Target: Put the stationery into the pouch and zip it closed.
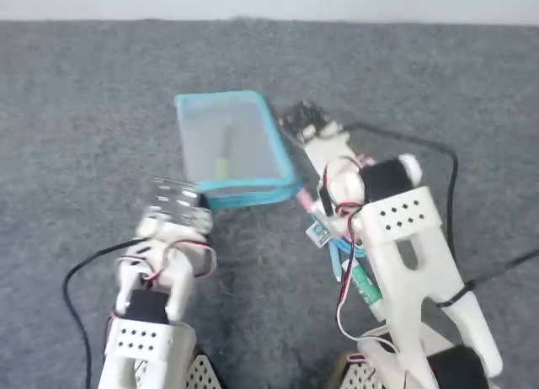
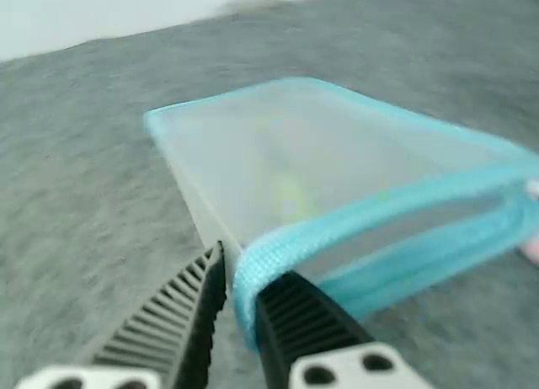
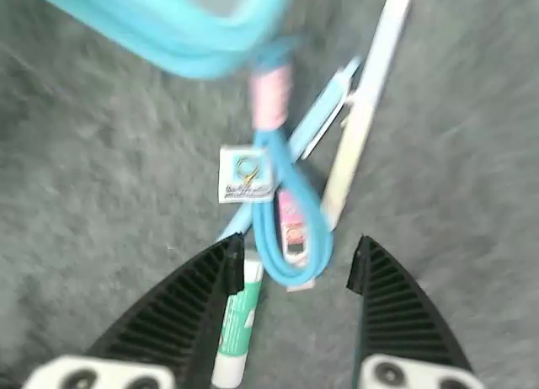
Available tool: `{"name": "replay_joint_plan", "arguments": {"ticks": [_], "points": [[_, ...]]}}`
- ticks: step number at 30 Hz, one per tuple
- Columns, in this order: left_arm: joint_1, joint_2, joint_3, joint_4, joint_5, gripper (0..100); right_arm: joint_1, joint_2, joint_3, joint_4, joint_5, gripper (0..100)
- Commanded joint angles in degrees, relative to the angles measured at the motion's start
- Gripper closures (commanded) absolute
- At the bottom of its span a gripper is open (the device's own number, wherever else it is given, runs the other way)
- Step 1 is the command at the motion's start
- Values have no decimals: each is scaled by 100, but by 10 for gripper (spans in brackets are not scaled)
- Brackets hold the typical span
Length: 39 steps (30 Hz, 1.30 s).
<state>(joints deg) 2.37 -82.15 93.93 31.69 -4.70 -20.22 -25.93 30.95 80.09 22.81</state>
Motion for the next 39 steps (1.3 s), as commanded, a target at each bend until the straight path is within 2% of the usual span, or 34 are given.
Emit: {"name": "replay_joint_plan", "arguments": {"ticks": [1,3,5,7,8,12,21,26,35,39], "points": [[-782,-70,-541,-123,220,988,418,-312,862,-708,114,794],[-1257,-62,-576,-281,624,988,585,-312,1055,-892,114,794],[-958,-53,-549,-185,580,988,637,-312,1134,-989,114,794],[-448,-79,-488,-18,229,988,637,-312,1178,-998,114,794],[-457,-97,-488,-26,123,988,637,-312,1204,-998,114,794],[-1064,-62,-479,-343,422,988,646,-312,1433,-1015,114,794],[-1424,-97,-479,-563,422,988,646,-312,2066,-1701,105,795],[-1459,-97,-479,-563,422,988,681,-303,2215,-1754,114,797],[-1442,-97,-479,-563,422,988,681,-48,923,-1596,70,798],[-1424,-97,-470,-563,422,988,681,629,782,-2070,105,823]]}}
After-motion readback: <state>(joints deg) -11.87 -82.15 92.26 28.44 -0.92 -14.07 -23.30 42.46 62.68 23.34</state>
